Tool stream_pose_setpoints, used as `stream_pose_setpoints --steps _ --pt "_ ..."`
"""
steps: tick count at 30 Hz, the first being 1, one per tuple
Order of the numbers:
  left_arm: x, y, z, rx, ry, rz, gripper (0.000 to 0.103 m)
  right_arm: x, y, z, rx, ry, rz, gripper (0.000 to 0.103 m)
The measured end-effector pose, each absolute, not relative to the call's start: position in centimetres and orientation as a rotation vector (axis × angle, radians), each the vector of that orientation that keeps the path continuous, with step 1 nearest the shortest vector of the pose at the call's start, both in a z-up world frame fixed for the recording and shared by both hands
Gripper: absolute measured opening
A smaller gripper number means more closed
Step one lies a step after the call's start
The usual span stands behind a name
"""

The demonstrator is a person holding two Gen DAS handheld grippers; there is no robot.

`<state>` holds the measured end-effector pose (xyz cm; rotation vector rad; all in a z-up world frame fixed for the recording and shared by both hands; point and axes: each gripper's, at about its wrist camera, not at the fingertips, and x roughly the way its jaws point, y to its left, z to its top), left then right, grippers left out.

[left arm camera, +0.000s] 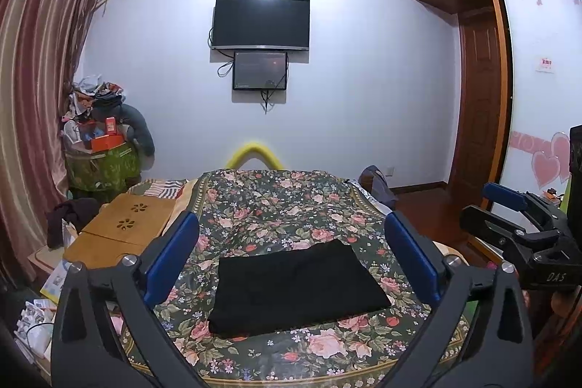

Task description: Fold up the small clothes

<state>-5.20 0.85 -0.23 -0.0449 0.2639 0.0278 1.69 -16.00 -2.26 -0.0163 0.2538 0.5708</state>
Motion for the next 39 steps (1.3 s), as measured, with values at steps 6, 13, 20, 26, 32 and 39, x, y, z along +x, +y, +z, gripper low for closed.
stream_pose_setpoints --steps 6,13,20,26,32,39 --pt "-4.8 1.0 -0.4 -0.050 0.275 0.026 0.103 1.8 -16.0 -2.1 -0.014 0.263 0.566 0.103" --pt "-4.5 1.2 -0.6 -0.059 0.280 0.023 0.103 1.8 -16.1 -2.1 -0.013 0.266 0.561 0.103" --pt "-4.3 1.6 -0.7 -0.069 0.285 0.017 0.103 1.7 -16.1 -2.1 -0.013 0.268 0.560 0.103" --pt "-4.3 1.6 -0.7 -0.068 0.284 0.019 0.103 1.7 -16.2 -2.0 -0.012 0.270 0.561 0.103" --pt "-4.3 1.7 -0.7 -0.070 0.288 0.006 0.103 1.7 -16.2 -2.0 -0.011 0.270 0.560 0.103" --pt "-4.1 1.9 -0.6 -0.090 0.301 -0.008 0.103 1.7 -16.3 -2.2 -0.007 0.271 0.559 0.103"
